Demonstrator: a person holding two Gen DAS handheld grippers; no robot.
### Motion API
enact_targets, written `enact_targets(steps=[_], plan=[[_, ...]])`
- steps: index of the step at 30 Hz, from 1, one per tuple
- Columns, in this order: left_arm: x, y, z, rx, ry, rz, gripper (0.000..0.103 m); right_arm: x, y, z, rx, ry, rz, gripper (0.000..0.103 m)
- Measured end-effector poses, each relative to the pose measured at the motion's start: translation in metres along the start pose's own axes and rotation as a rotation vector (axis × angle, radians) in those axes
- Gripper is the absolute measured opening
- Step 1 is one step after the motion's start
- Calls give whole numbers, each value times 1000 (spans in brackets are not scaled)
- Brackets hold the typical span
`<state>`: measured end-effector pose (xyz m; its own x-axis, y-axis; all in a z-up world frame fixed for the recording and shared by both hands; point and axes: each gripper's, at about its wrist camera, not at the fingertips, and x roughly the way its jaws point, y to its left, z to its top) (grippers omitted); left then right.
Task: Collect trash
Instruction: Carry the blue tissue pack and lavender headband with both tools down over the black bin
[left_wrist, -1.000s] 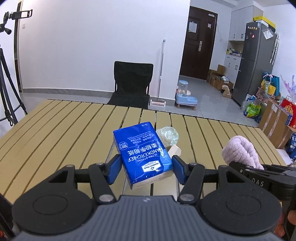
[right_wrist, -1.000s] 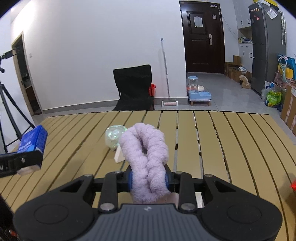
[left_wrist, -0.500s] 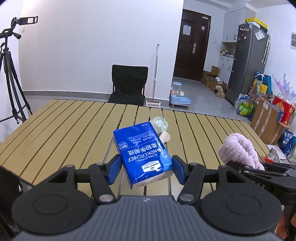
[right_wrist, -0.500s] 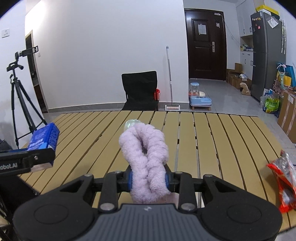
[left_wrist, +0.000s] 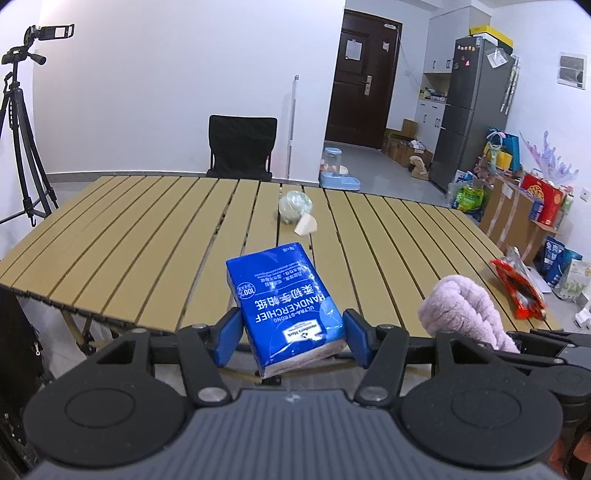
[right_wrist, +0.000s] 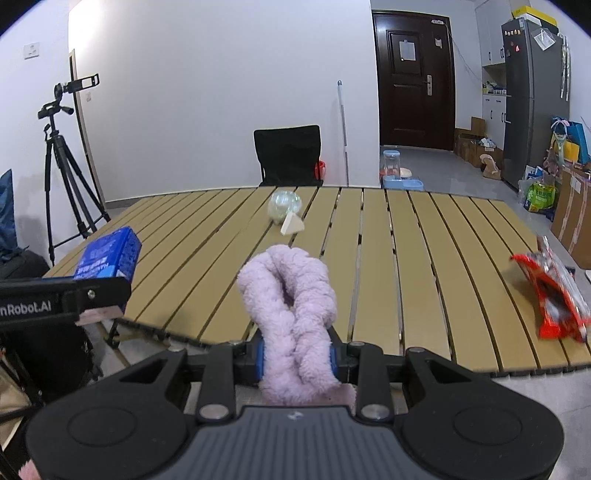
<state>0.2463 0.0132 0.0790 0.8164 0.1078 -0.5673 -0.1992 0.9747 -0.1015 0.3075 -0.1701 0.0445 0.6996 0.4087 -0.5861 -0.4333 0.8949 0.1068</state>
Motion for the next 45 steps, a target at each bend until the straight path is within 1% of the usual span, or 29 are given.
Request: enact_targets(steps=[5,9,17,25,31,35,39,45], plan=[[-13,-4,-22,15,10,-17,60,-13,4,-26,-3,18,-9,29],[-27,-8,-46,21,14,-28,60,-19,7,-48,-4,39,-11,29],[-26,-11,-77,36,61,-37,60,-12,7,-87,6,105,-13,29],[1,-6,-112,37,149,-17,60,10,-5,-127,59,179,-11,29],[35,-2,-140,39,233,-4,60,36,-20,-158,103,245,-20,29],[60,3,-159,44,298,9,60,50,-32,-176,142,281,-41,29],[82,7,-171,40,344,20,60,58,-46,-190,178,300,-66,29],[110,12,-183,34,392,38,60,71,-68,-200,225,314,-96,29]])
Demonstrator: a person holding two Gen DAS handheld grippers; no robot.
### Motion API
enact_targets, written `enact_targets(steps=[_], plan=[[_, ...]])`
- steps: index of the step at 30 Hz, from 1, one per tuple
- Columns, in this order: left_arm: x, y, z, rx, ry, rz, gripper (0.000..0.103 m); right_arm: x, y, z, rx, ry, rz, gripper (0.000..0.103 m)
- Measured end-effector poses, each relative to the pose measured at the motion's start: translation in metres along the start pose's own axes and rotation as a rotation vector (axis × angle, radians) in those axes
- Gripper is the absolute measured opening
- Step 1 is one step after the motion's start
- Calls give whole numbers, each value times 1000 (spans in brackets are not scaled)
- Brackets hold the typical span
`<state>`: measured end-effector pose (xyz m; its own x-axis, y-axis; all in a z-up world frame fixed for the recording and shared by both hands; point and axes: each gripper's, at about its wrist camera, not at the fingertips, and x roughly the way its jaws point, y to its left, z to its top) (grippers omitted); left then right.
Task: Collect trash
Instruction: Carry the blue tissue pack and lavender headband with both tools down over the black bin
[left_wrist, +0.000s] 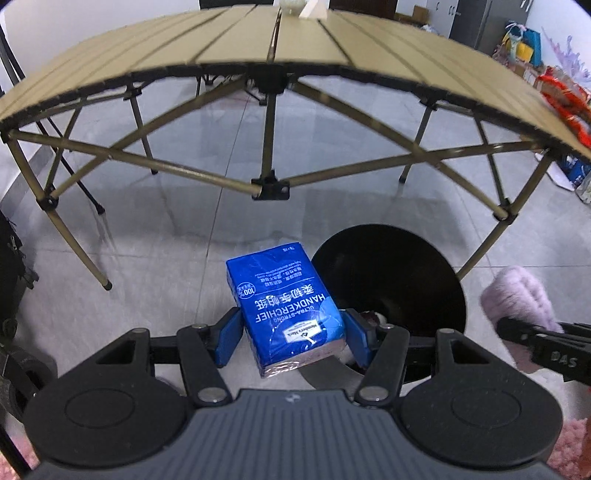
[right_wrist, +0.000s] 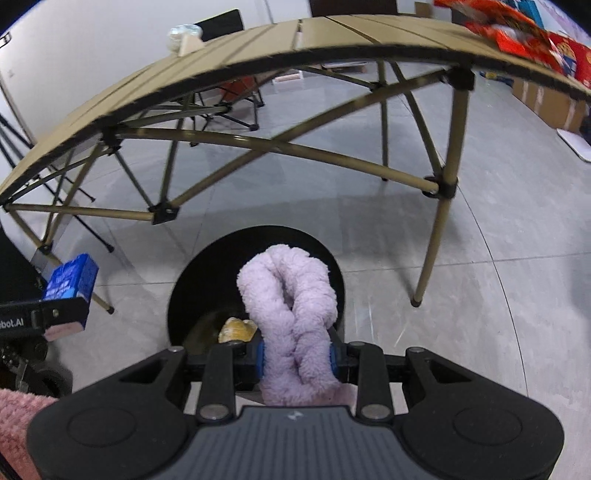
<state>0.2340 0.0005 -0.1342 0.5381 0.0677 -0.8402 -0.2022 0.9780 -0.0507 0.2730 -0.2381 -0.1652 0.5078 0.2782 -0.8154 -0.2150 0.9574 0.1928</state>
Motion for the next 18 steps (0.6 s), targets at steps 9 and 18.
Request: enact_targets(steps=[9,18], plan=[[35,-4,9,-6,59,-5,60,14,-30,9,79,-17,-27,29],[57,-22,20,-9,87,-8,60,27,-41,19,96,-51,-40,29]])
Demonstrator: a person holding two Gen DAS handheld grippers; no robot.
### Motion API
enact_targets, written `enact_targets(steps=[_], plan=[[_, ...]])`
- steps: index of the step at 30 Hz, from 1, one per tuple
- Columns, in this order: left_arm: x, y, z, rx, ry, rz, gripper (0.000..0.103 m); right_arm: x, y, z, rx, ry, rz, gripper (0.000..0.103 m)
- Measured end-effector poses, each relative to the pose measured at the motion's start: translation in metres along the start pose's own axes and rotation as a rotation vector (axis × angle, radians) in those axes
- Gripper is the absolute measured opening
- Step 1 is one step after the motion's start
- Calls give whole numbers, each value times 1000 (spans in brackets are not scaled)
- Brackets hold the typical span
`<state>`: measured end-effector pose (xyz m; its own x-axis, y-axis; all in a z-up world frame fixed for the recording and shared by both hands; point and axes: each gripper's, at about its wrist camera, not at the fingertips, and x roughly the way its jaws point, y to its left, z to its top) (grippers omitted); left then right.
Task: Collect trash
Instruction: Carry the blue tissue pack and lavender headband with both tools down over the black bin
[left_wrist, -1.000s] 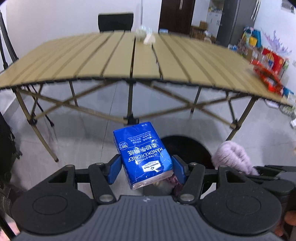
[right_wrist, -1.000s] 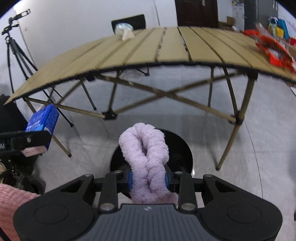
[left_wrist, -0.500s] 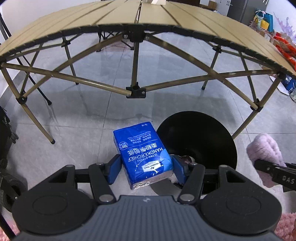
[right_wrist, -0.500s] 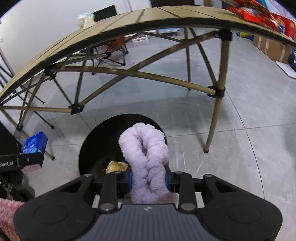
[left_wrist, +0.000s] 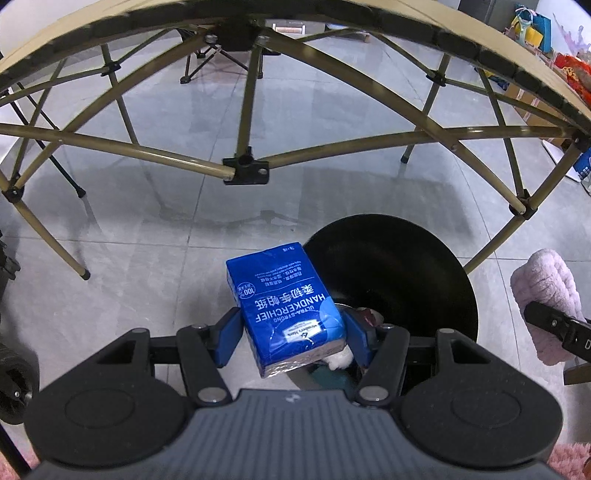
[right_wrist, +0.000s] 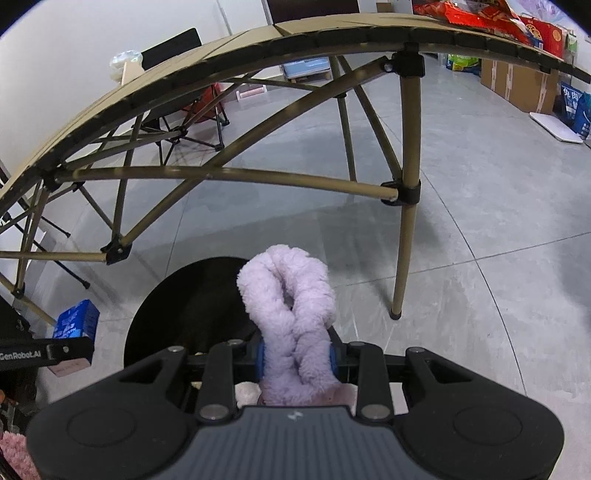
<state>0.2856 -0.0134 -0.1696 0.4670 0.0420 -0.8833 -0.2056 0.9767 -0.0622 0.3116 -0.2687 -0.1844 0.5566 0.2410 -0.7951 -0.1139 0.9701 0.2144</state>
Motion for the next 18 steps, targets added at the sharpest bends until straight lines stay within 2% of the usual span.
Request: enact_targets(steps=[9,18], plan=[[15,-39,8,23,18,-23,60,-2,-9,-2,0,-20,-37,29],[30,-73,10,37,32,-15,61,0,-27,-7,39,-14,-82,29]])
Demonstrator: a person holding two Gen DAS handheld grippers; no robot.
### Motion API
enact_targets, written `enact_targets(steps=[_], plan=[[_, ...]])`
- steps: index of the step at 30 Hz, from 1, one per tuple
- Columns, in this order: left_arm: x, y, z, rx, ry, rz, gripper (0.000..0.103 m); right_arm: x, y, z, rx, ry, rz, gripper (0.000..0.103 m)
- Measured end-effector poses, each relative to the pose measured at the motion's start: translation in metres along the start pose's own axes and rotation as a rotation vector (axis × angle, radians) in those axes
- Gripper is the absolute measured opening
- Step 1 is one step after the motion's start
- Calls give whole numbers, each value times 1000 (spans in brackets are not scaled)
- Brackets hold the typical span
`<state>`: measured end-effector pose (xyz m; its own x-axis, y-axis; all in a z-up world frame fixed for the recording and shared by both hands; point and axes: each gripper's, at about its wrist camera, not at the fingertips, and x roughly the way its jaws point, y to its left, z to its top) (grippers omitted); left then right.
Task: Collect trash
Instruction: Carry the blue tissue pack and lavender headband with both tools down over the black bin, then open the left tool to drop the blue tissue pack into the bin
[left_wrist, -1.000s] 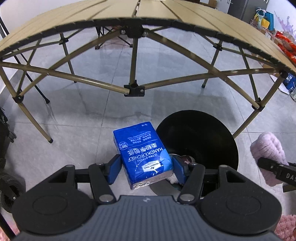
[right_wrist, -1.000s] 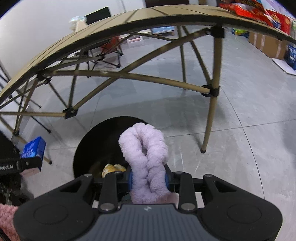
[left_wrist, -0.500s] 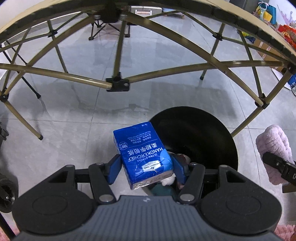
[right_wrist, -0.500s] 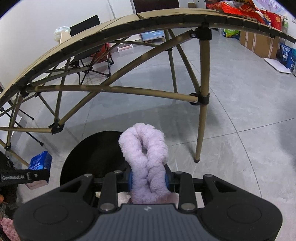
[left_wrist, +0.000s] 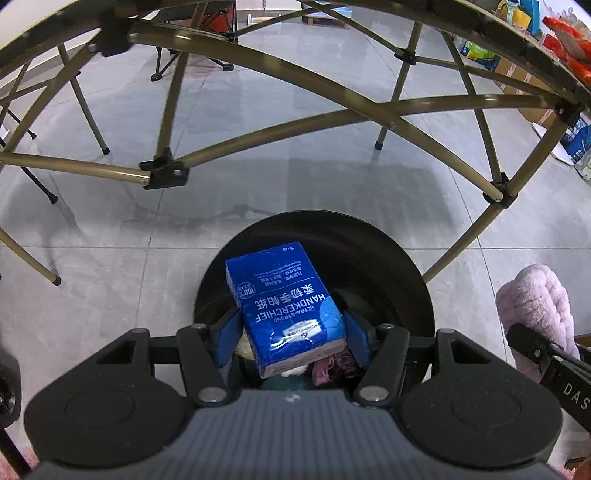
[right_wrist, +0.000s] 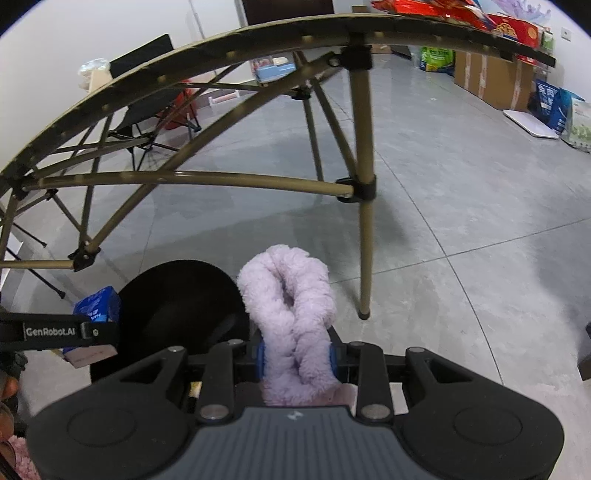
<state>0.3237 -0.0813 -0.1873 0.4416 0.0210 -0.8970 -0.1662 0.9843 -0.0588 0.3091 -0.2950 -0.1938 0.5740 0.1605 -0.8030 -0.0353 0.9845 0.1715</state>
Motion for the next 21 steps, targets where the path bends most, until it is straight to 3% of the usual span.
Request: enact_targets(steps=[10,12,14,21], plan=[[5,-12,0,12,11,2,64,0,-2,0,5,-5,-6,29],[4,-12,0,15,4,9,78,1,-2,0,7,-5,-10,29],[2,-12,0,9,-7,16,103,1,-3,-1,10,-5,-12,29],[2,-12,1,15,-11,37,103,2,-1,-1,5,-2,-15,29]])
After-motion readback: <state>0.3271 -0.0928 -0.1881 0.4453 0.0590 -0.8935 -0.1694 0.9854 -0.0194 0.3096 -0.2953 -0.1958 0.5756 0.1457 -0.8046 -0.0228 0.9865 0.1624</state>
